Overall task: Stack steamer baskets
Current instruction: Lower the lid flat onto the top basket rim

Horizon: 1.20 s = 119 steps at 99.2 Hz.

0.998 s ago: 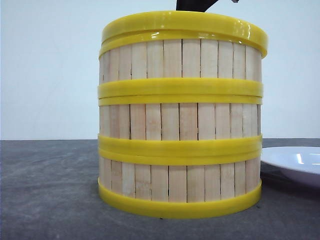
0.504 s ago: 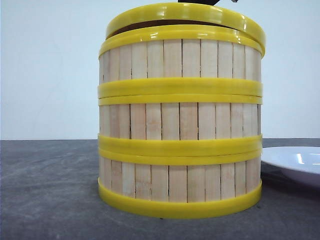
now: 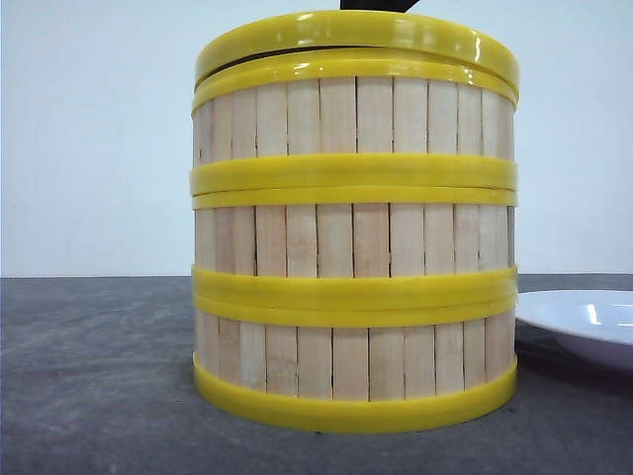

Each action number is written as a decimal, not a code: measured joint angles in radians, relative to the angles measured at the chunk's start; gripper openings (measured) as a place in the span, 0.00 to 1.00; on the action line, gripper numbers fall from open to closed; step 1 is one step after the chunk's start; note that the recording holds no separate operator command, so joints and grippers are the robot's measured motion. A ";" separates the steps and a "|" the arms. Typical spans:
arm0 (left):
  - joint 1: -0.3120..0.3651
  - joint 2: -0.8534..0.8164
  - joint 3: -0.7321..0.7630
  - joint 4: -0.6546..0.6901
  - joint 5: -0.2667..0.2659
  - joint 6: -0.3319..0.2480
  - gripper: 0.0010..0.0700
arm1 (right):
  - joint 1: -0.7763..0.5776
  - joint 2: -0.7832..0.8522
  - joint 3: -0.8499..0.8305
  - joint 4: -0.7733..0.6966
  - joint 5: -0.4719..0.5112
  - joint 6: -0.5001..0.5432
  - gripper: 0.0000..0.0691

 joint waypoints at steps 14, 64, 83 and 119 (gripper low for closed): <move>0.000 0.000 0.000 0.000 0.000 0.000 0.65 | 0.000 0.000 0.000 0.000 0.000 0.000 0.07; 0.000 0.000 0.000 0.000 0.000 0.000 0.65 | 0.006 0.002 0.000 0.000 0.008 -0.011 0.07; 0.000 0.000 0.000 0.000 0.000 0.000 0.65 | 0.013 0.006 0.000 0.000 -0.004 -0.016 0.36; 0.000 0.000 0.000 0.000 0.000 0.000 0.65 | 0.013 0.013 0.122 0.000 -0.005 -0.067 0.51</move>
